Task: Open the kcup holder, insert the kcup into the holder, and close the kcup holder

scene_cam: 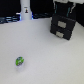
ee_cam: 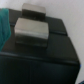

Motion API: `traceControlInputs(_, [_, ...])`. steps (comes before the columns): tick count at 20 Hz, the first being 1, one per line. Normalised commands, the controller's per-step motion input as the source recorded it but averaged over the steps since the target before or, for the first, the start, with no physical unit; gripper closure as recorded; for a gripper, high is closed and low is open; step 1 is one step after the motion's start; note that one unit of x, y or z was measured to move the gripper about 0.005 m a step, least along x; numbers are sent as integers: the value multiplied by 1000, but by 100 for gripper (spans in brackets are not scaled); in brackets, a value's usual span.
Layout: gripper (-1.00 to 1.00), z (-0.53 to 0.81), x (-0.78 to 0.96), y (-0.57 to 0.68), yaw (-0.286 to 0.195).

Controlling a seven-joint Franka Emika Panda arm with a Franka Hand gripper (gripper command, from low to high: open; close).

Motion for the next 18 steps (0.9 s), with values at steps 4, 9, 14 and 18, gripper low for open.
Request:
traceControlInputs(4, [-100,-411,-263,386,-145])
traceControlInputs(9, [-100,-438,-290,281,-147])
traceControlInputs(14, [-100,-482,-366,75,-62])
traceControlInputs(18, [-100,-527,-356,6,-7])
